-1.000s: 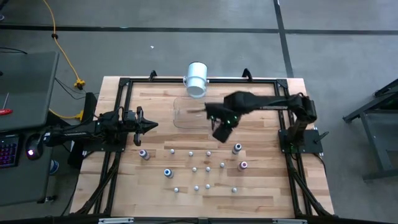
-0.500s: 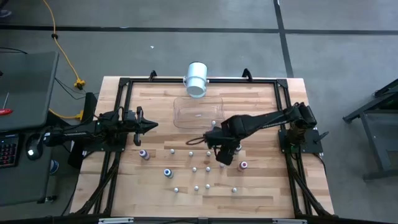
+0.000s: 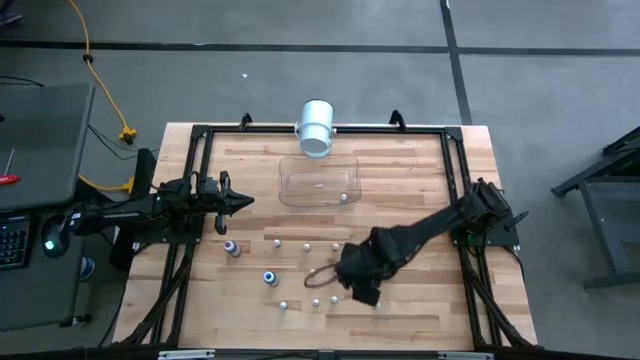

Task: Pick & Place food coloring
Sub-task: Put the bottom small red food coloring bottle into the transparent bin

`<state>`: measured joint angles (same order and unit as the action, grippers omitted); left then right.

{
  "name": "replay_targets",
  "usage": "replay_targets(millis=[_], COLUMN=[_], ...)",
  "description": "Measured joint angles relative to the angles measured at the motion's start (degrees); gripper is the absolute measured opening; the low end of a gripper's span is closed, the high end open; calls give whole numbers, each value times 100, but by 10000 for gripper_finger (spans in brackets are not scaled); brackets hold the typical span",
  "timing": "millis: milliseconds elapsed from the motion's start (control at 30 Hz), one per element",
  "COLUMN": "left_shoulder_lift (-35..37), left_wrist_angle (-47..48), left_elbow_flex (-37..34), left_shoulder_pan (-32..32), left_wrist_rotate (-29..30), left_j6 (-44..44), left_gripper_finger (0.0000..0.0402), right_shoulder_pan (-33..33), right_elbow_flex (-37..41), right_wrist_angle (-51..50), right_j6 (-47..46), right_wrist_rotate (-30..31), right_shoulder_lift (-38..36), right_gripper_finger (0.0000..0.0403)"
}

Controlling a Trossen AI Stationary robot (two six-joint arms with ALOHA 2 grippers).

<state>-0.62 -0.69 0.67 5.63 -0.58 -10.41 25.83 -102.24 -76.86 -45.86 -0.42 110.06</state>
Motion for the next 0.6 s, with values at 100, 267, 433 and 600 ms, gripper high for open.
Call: replay_targets(millis=[100,267,433,600], left_shoulder_lift=[2,2,0,1], left_wrist_angle=[0,2,0,1], left_elbow_flex=[0,0,0,0], left_shoulder_pan=[-2,-1,0,-1], left_wrist_rotate=[0,0,0,0], left_j6=[1,0,-1,1], left_gripper_finger=[1,1,1,1], right_shoulder_pan=[237,458,644,1004], right_elbow_flex=[-2,0,303,895], right_wrist_angle=[-45,-33,65,304], right_j6=[-375,-1195,-2020,-3148], right_wrist_rotate=[-23,-25,111,-49], right_shoulder_lift=[60,96,88,72], right_gripper_finger=[124,124,124,124])
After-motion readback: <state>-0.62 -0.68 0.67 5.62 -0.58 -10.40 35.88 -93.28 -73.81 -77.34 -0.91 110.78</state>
